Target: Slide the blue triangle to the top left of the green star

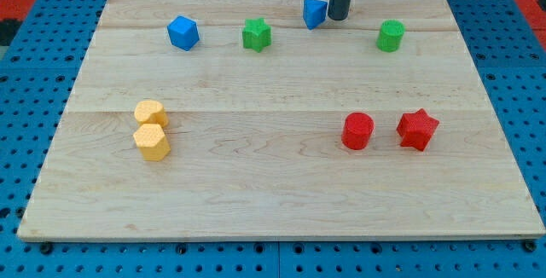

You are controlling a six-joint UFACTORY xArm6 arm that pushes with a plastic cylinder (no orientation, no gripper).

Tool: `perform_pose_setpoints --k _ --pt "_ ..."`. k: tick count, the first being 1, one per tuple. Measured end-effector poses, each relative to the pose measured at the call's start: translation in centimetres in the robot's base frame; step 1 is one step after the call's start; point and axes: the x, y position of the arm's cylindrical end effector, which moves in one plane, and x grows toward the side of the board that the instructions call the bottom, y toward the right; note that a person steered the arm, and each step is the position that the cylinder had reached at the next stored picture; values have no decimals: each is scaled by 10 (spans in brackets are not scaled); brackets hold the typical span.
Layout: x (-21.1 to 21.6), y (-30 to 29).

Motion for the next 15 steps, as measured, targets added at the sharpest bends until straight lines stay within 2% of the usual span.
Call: perform_pose_setpoints --k 2,4,7,13,15 --pt "-19 -44" --pt "-23 -44" --pt "-31 -85" --pt "-32 -225" --pt "-32 -216"
